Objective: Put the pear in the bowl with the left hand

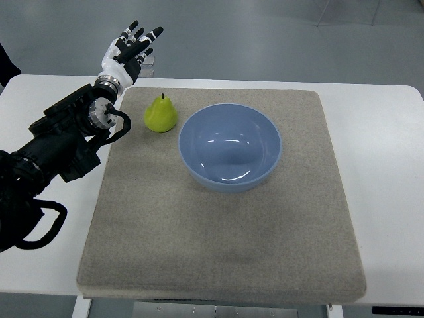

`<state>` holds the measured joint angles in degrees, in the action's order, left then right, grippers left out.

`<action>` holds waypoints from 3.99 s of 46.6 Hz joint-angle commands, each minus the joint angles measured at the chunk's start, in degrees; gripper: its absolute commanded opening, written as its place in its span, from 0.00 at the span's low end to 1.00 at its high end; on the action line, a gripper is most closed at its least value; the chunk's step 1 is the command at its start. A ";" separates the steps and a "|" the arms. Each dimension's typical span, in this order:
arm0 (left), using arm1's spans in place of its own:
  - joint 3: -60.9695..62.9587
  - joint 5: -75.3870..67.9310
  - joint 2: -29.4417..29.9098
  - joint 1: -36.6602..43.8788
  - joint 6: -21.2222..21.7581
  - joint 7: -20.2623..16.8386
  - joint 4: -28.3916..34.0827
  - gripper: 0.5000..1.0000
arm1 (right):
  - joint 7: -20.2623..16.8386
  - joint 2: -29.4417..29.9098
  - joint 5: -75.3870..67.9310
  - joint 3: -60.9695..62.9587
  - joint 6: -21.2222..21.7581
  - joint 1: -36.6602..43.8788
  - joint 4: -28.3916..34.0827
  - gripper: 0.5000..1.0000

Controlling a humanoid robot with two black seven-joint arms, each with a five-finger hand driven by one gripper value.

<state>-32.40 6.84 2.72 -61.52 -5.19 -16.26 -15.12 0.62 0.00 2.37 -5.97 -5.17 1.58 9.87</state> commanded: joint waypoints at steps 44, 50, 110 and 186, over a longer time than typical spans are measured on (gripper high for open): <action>25.36 -3.14 6.68 -8.17 -7.11 0.88 -1.40 0.98 | 0.00 0.00 0.00 -0.01 -0.01 0.00 -0.03 0.85; 27.83 -9.73 7.91 -8.88 -11.76 0.79 -1.40 0.98 | 0.00 0.00 0.00 -0.01 -0.01 0.00 -0.03 0.85; 29.94 -68.36 16.26 -18.90 -23.81 0.00 -14.67 0.95 | 0.00 0.00 0.00 -0.01 -0.01 0.00 -0.03 0.85; 38.73 -82.16 13.01 -15.03 -15.55 -0.35 -16.34 0.91 | 0.00 0.00 0.00 -0.01 -0.01 0.00 -0.03 0.85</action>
<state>6.44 -75.33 15.74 -76.16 -20.73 -16.55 -31.41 0.61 0.00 2.37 -5.98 -5.17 1.58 9.85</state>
